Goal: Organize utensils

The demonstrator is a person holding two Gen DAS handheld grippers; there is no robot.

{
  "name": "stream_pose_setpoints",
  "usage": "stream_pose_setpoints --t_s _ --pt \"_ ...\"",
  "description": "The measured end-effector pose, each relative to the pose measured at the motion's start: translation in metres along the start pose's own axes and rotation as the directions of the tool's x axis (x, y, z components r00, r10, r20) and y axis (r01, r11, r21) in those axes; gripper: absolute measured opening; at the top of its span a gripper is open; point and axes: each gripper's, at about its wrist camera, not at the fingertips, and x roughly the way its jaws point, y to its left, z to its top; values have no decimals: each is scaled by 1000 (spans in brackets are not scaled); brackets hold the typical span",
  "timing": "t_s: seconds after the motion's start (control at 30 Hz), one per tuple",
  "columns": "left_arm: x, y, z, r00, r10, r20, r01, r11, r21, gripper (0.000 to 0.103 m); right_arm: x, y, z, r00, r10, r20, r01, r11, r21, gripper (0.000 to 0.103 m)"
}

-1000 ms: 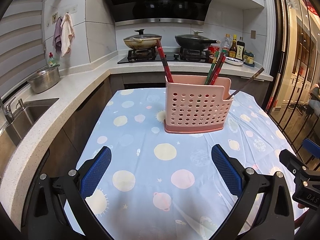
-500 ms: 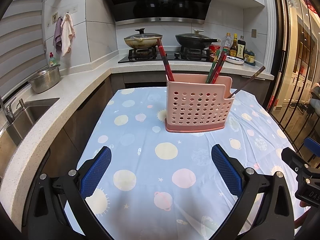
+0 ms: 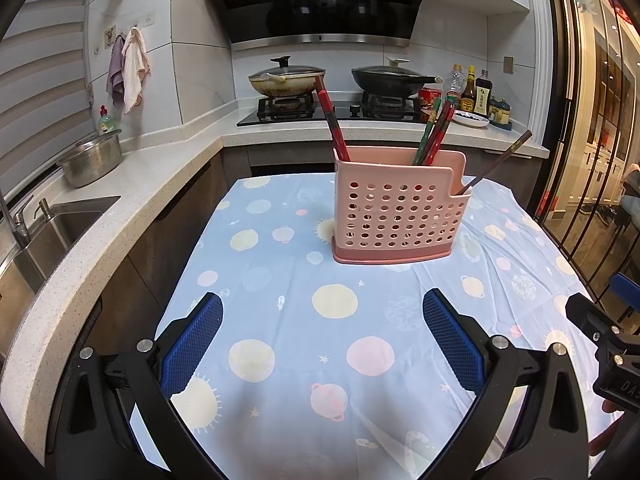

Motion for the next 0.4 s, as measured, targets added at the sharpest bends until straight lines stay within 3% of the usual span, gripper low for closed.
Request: stream_pose_setpoints --t_s 0.4 --pt "1 6 0 1000 -15 5 15 1000 -21 96 1 1 -1 1000 -6 -8 6 1000 -5 96"
